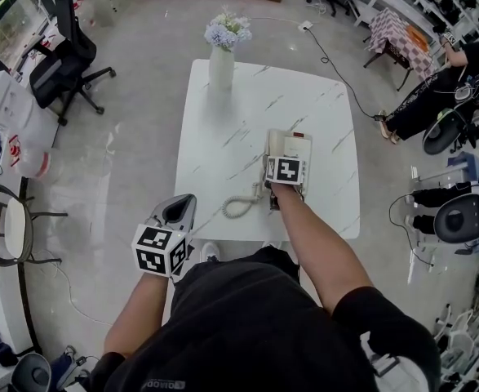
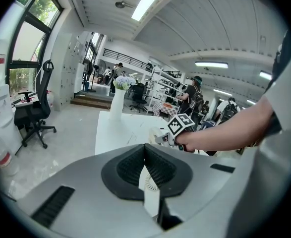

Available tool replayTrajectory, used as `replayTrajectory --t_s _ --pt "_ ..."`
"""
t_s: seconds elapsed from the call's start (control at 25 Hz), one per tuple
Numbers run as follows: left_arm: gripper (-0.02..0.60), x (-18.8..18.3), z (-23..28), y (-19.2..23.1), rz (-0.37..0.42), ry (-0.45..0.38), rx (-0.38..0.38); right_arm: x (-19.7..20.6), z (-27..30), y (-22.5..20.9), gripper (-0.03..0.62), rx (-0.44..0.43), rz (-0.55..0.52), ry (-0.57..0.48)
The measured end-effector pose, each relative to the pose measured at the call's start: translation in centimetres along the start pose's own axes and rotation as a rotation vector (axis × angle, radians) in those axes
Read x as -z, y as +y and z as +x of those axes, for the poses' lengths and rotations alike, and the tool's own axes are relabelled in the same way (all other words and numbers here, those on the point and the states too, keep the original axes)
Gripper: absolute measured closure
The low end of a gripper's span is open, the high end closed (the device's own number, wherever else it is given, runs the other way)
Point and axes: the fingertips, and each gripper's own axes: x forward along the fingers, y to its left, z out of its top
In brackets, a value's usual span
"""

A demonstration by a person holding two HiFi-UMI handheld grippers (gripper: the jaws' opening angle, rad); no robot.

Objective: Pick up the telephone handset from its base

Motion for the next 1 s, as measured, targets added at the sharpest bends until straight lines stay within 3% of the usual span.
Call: replayTrajectory --t_s 0.56,1.0 --pt "0.580 0.3 -0.8 -0.1 -0.005 -0.011 -0.013 -0.1 0.1 -0.4 0.375 0.011 0.047 0.023" --pt "0.580 0.8 -1.0 -0.9 0.009 0.008 -0.010 -0.6 -1.3 -0.3 0.378 -0.047 0.069 -0.018"
